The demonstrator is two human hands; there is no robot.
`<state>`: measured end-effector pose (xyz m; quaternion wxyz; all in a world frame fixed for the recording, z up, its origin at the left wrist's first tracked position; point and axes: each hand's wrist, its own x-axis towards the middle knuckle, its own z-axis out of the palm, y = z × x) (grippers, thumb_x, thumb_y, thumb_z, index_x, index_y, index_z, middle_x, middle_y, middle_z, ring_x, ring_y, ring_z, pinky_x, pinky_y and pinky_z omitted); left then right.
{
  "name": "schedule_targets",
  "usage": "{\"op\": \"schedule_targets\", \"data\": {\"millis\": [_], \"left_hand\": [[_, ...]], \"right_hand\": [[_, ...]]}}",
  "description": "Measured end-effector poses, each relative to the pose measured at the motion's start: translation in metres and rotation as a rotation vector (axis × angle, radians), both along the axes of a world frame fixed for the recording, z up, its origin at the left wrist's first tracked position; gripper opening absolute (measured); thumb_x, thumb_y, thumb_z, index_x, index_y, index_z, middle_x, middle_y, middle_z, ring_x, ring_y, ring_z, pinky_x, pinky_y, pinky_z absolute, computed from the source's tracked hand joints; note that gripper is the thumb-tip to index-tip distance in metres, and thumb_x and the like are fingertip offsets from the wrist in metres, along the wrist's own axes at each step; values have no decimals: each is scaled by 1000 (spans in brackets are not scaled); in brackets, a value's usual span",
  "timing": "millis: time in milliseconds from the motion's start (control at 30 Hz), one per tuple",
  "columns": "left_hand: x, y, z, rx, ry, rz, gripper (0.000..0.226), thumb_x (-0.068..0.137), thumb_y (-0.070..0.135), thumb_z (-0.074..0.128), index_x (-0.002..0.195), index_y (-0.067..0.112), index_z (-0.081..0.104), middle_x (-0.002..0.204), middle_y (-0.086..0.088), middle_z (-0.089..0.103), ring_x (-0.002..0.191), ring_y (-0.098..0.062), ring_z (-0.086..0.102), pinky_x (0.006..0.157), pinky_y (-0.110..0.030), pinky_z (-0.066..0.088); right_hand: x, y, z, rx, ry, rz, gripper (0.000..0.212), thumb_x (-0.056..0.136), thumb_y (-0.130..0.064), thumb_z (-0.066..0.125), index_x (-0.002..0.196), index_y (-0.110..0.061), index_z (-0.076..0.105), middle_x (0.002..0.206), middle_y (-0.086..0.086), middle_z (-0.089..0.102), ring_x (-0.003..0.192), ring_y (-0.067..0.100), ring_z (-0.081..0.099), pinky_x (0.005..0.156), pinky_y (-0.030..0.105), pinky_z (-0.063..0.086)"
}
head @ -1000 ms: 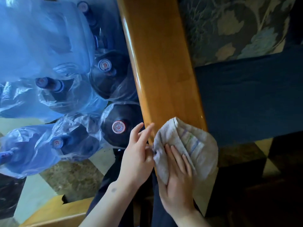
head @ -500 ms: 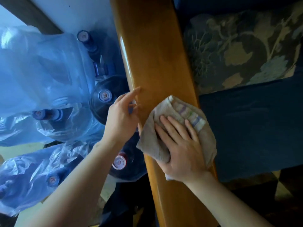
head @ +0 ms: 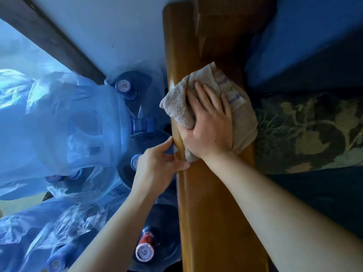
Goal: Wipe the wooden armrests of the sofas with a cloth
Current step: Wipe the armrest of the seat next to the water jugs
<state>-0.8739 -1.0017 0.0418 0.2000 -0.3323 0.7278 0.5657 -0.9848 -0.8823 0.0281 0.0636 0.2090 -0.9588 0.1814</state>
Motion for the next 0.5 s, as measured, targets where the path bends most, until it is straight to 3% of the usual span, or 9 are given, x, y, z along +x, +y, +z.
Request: {"op": "schedule_targets", "data": {"millis": [67,267,333,400,500], "left_hand": [[-1,2,-2,-18,-18,35,92,70,19,92,151,28,49,74,32,74,70,15,68,57,-1,43],[-2,8,5,-80,46,28,80,76,22,88,147,33,53,82,31,75,82,13,69,69,-5,48],[0,11,6,-130,126,15,67,81,21,83,143,32,59,102,18,74,96,-1,70,85,-17,55],[17,19,10,-231,186,-48,61,90,21,74,148,24,54,117,12,62,102,-10,66,94,-30,55],[67,34,15,-288,247,-135,52,96,7,59,147,20,54,116,12,55,91,5,61,89,-15,50]], "right_hand": [[-15,-9,0,10,25,1,67,89,-52,54,148,-20,58,158,4,54,150,24,44,125,53,29],[-38,-22,2,50,-5,-40,71,90,-53,48,153,-22,52,162,2,49,153,22,40,126,49,24],[-38,-23,6,80,-25,-40,72,92,-53,44,157,-22,47,164,1,45,154,21,37,127,47,22],[-24,-18,8,127,-60,-12,73,94,-53,43,160,-22,42,167,2,41,156,20,33,129,45,19],[33,10,8,139,-88,-18,71,95,-53,44,159,-23,42,168,2,40,157,21,32,129,44,19]]}}
